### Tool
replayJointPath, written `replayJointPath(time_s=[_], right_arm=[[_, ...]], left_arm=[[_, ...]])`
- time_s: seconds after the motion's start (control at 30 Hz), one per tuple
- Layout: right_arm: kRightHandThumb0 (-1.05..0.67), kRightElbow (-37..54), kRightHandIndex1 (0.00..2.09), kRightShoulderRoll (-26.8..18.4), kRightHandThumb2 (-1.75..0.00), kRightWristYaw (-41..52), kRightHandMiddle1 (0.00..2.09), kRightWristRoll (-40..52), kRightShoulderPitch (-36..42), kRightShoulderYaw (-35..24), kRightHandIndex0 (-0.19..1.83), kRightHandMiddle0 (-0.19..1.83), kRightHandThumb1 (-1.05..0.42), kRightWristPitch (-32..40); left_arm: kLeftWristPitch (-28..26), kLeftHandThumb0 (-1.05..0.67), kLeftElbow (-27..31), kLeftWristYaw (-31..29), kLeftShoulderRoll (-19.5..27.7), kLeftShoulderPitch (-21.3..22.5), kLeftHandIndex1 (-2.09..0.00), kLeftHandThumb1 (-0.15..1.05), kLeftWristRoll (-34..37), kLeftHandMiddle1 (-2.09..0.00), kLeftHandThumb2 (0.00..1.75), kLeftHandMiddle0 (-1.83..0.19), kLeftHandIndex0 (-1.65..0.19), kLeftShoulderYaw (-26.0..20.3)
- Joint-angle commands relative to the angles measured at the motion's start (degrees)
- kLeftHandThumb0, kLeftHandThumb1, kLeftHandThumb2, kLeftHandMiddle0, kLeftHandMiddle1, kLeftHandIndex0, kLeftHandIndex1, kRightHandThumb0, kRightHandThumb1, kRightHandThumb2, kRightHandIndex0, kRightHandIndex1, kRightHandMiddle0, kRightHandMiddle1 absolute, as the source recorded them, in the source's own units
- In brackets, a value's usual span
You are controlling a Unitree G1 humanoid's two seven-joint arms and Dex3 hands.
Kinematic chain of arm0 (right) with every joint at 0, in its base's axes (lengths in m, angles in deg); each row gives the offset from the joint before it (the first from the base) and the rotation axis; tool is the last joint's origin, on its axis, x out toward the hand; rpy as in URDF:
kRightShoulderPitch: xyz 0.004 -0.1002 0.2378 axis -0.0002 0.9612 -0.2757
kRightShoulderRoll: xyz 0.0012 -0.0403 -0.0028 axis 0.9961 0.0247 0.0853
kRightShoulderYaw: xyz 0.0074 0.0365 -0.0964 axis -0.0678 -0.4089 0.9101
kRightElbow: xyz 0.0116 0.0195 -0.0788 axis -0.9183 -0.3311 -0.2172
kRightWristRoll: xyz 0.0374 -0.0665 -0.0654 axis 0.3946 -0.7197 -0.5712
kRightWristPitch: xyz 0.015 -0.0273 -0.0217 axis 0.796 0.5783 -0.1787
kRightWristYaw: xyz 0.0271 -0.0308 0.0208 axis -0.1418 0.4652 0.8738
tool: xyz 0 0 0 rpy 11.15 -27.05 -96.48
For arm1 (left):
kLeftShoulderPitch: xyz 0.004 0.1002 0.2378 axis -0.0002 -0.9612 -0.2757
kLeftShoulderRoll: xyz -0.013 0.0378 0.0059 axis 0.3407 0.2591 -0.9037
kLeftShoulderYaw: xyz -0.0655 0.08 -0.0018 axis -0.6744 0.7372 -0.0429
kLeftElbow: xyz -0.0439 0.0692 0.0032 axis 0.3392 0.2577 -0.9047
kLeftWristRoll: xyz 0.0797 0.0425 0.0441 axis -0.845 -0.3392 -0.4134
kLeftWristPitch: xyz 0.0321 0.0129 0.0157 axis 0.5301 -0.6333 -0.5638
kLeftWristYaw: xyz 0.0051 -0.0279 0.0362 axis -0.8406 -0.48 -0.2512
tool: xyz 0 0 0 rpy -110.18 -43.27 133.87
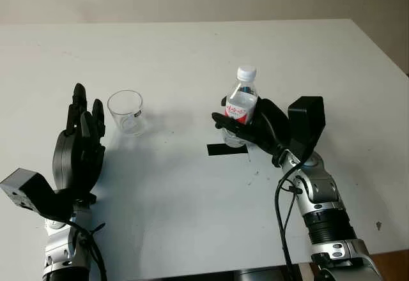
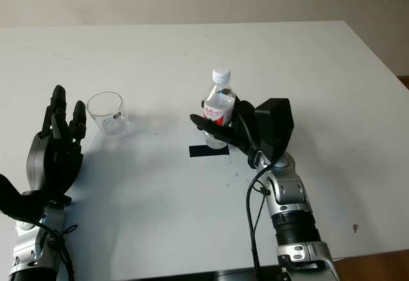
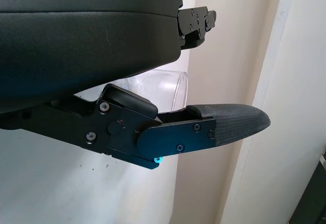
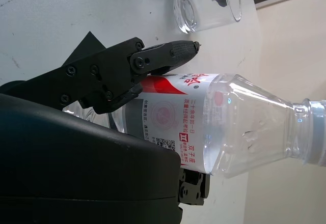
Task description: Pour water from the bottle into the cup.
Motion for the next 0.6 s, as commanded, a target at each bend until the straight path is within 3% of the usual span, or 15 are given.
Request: replayJointPath(time_s=[0.0, 0.2, 0.23, 0.3, 0.33, 0.4, 0.5, 0.57], right_arm=[[-0.25, -0.64, 2.09, -0.57, -0.29, 0.21, 2.09, -0.62, 1.08, 0.59, 0.66, -0.19, -1.05, 0.59], [-0.26, -0.67, 2.09, -1.52, -0.26, 1.30, 2.09, -1.46, 2.15, 1.19, 0.60, -0.19, -1.05, -0.02], [-0.27, -0.93, 2.09, -1.77, -0.24, 1.59, 2.09, -1.77, 2.47, 1.32, 0.50, -0.19, -1.05, -0.97], [-0.34, -1.48, 2.09, -2.25, -0.14, 1.93, 2.09, -2.73, 3.13, 1.68, 0.04, -0.19, -1.04, -3.27], [-0.37, -1.93, 2.08, -2.62, -0.10, 2.36, 2.07, -3.25, 3.38, 1.93, -0.08, -0.19, -1.04, -4.56], [-0.46, -3.30, 1.64, -3.80, -0.07, 4.01, 1.61, -4.43, 3.69, 2.75, -0.16, -0.19, -1.01, -7.90], [-0.57, -5.73, 0.54, -5.01, -0.05, 5.31, 0.60, -6.14, 4.08, 3.58, -0.02, -0.07, -0.96, -13.47], [-0.59, -7.19, 0.22, -5.02, -0.05, 4.52, 0.31, -7.14, 4.58, 3.60, 0.00, -0.05, -0.94, -17.18]], left_arm=[[-0.14, -0.83, -0.05, 0.18, -0.17, 0.04, 0.00, 1.05, 0.23, 0.00, 0.56, 0.07, 0.11, 0.06], [0.04, -0.83, -0.50, 0.13, -0.02, 0.18, 0.00, 1.05, 0.17, 0.00, 0.57, 0.06, 0.10, -0.07], [0.07, -0.84, -0.50, 0.12, 0.01, 0.19, 0.00, 1.05, 0.14, 0.00, 0.56, 0.06, 0.10, -0.07], [0.00, -0.84, -0.35, 0.15, 0.04, 0.15, 0.00, 1.05, 0.11, 0.00, 0.56, 0.07, 0.10, -0.05], [-0.09, -0.84, -0.21, 0.23, 0.02, 0.11, 0.00, 1.05, 0.10, 0.00, 0.56, 0.06, 0.11, -0.03], [0.07, -0.84, -0.11, 0.23, -0.01, 0.04, 0.00, 1.05, 0.04, 0.00, 0.56, 0.06, 0.10, 0.00], [0.26, -0.84, -0.35, 0.06, 0.02, -0.04, 0.00, 1.05, 0.05, 0.00, 0.56, 0.07, 0.11, -0.03], [0.02, -0.85, -0.21, 0.23, 0.05, -0.13, 0.00, 1.05, -0.05, 0.00, 0.55, 0.07, 0.11, 0.00]])
